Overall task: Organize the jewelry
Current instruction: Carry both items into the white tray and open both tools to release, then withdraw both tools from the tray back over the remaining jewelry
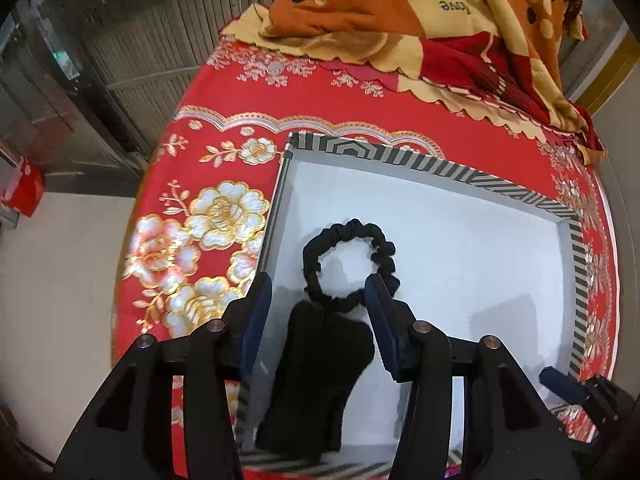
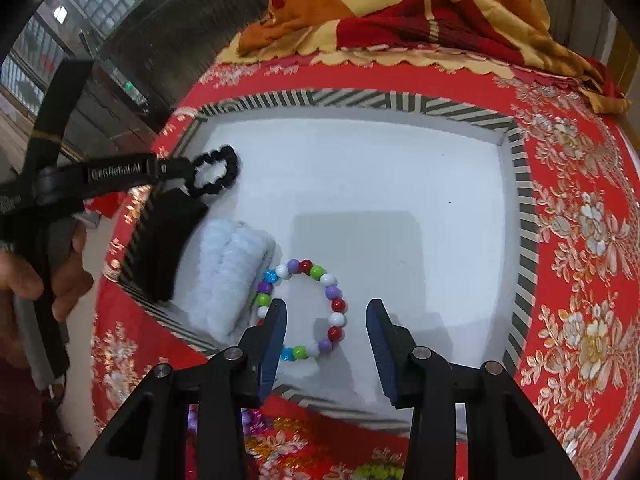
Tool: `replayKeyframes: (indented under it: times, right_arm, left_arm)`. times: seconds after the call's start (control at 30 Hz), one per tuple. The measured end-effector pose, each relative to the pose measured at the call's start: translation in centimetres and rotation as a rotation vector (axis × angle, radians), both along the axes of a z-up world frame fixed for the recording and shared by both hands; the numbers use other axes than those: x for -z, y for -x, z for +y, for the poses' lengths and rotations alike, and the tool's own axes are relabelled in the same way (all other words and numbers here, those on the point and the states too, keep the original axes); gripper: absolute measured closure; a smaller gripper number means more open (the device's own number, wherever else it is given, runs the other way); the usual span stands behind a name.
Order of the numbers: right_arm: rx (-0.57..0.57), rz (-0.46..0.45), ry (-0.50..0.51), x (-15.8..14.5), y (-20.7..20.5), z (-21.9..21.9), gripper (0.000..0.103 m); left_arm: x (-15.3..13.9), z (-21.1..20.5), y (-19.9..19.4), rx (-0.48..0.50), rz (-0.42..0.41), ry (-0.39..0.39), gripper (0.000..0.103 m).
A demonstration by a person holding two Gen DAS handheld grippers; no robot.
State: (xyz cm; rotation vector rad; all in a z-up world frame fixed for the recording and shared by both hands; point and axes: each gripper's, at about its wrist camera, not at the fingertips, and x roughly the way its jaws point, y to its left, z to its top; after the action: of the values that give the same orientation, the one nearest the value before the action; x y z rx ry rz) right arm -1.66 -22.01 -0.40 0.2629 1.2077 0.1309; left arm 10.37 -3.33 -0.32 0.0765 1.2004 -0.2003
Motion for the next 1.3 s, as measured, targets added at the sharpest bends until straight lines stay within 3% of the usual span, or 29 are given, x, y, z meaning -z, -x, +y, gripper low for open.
replayKeyframes:
  times: [0.47,0.93,1.3]
  right_arm:
    - [0.058,-0.179,-0.017,-7.8,6.9,-0.6,0.063]
    - [0.094,-0.189,0.025,-7.3,13.3,-1.9,0.061]
    - [0.088,-0.185,0.035,-7.2,15.6,-2.8,0.059]
  left_arm:
    - [-4.5,1.4,8.9,-0.005,-0.103,-0.007,0.055]
    - [-5.2,1.8,17.2,-0.023,-0.139,-0.034,0.055]
    - [-5.1,1.1,20.8,-0.025,-0.137,-0.033,0.055]
